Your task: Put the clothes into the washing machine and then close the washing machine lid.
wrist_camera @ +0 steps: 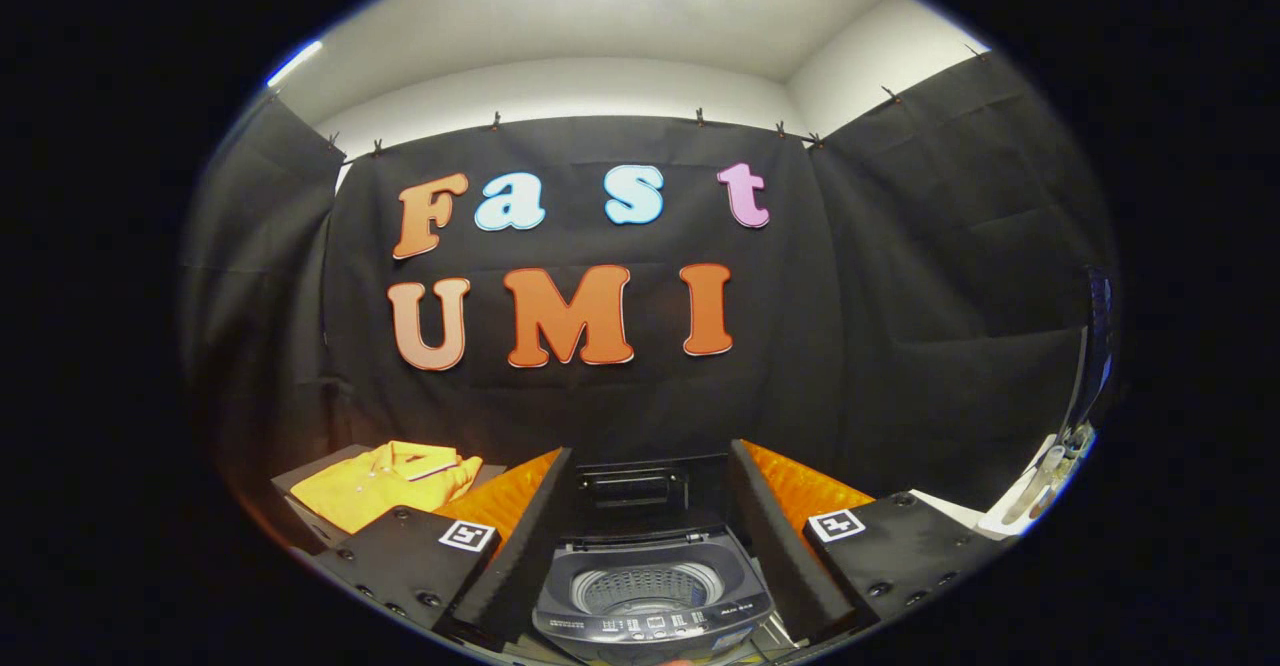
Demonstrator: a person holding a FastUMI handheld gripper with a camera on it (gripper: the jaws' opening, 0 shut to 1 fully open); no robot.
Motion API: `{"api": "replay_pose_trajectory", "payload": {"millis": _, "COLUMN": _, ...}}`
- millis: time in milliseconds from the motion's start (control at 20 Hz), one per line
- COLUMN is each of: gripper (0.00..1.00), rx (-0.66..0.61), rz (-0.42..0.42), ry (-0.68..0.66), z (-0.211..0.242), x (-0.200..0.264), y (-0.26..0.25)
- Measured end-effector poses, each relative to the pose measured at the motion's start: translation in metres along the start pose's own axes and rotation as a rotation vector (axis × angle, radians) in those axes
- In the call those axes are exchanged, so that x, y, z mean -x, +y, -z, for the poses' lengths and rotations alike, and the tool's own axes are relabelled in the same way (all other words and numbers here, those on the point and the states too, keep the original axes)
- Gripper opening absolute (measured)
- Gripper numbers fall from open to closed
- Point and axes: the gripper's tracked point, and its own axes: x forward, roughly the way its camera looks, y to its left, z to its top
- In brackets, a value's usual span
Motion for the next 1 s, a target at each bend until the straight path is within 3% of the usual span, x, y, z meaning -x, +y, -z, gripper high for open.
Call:
{"api": "replay_pose_trajectory", "payload": {"millis": 500, "gripper": 0.98, "rx": -0.024, "rz": -0.401, "ry": 0.074, "z": -0.033, "x": -0.057, "y": 0.195}}
{"api": "replay_pose_trajectory", "payload": {"millis": 650, "gripper": 0.98, "rx": -0.002, "rz": -0.465, "ry": 0.11, "z": -0.023, "x": -0.079, "y": 0.248}}
{"api": "replay_pose_trajectory", "payload": {"millis": 800, "gripper": 0.98, "rx": 0.005, "rz": -0.596, "ry": 0.17, "z": -0.007, "x": -0.086, "y": 0.315}}
{"api": "replay_pose_trajectory", "payload": {"millis": 1000, "gripper": 0.98, "rx": 0.016, "rz": -0.648, "ry": 0.236, "z": 0.02, "x": -0.108, "y": 0.362}}
